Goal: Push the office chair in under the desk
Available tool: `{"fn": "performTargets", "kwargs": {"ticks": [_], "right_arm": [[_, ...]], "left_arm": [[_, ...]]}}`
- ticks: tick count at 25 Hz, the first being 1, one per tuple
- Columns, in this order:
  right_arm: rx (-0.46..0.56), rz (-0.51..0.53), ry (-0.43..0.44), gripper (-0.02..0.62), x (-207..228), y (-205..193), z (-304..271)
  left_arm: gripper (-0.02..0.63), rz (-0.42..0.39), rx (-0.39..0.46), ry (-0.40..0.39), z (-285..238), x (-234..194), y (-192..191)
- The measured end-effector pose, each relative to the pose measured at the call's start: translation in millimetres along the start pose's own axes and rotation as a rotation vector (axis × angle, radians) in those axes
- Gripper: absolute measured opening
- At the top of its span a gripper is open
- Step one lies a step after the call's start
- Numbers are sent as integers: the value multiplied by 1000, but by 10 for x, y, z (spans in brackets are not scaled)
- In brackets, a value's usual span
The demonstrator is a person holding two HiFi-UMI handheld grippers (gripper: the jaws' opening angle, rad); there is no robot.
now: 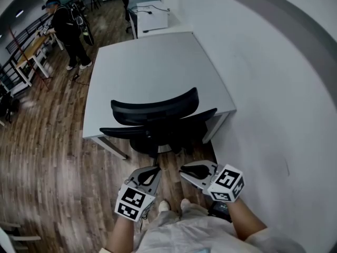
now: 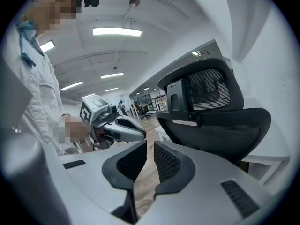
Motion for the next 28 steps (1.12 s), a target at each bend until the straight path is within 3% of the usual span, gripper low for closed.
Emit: {"fn": "performTargets", "kwargs": {"ticks": [10,28], "right_arm": [[-13,37,28,32,-40,30,-35],[-38,30,59,32,-35,1,-61]], "left_arm": [[2,23,27,-45,-44,57,38],[2,32,45,-108,-80,81,52]]}}
Point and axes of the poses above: the fingertips, and each gripper's own axes: z backward along the fingers, x to its right, y out of its top, the point moved 8 cm from there along z, backward along the fingers, and after that the axes turned 3 degrees about -z, right-handed, at the moved point
